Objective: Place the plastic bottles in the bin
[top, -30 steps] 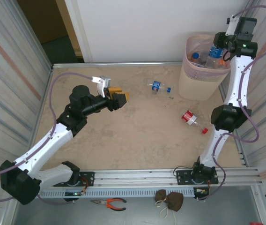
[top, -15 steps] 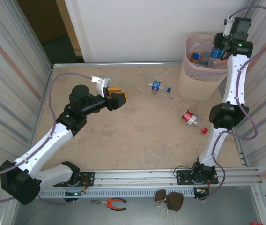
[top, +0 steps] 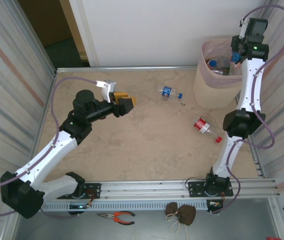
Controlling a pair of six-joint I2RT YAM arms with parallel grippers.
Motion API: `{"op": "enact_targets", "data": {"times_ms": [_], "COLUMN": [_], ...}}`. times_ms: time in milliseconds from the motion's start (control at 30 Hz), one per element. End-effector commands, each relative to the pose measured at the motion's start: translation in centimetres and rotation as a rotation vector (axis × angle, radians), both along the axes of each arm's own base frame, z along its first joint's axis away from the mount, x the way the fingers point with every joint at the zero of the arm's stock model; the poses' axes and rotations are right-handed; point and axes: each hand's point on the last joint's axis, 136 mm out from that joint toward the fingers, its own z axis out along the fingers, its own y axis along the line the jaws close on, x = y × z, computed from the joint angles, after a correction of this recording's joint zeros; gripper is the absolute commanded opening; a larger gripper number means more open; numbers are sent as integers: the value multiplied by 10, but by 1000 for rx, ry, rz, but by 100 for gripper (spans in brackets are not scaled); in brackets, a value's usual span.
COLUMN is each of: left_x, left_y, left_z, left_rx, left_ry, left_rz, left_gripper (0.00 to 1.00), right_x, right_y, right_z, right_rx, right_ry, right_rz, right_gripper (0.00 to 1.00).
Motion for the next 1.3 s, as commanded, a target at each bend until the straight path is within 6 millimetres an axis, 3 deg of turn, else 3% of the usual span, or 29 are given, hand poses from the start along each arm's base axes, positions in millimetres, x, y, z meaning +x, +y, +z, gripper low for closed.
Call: {"op": "enact_targets", "data": {"times_ms": [0, 267, 367, 467, 667, 767, 967, 1267], "left_x": [3, 6, 8, 9, 11, 11, 10, 10], "left_y": [0, -2, -3, -5, -7, -7, -5, -4], "left_z": [17, 19, 19, 20, 19, 19, 18, 14], "left_rx": [-21, -20, -19, -17, -16, -20, -23, -31], "left_ry": [-27, -22, -18, -15, -9, -6, -4, -3], "left_rz": [-3, -9, -12, -17, -19, -19, -14, -10], "left_gripper": [67, 67, 67, 67, 67, 67, 67, 67], "right_x": [-7, 9, 17, 26, 42, 44, 38, 11], "right_y": [-8, -5, -5, -10, -22, -20, -11, 4], "right_z": [44, 57, 52, 31, -34, -45, -20, 25], "right_rx": [-112, -186, -207, -223, -202, -186, -160, -85], "right_ry": [-92, -158, -157, -114, 18, 40, -16, -100], "right_rz": [-19, 32, 57, 56, 50, 52, 55, 69], "right_gripper": [21, 22, 23, 23, 28, 36, 57, 60]}}
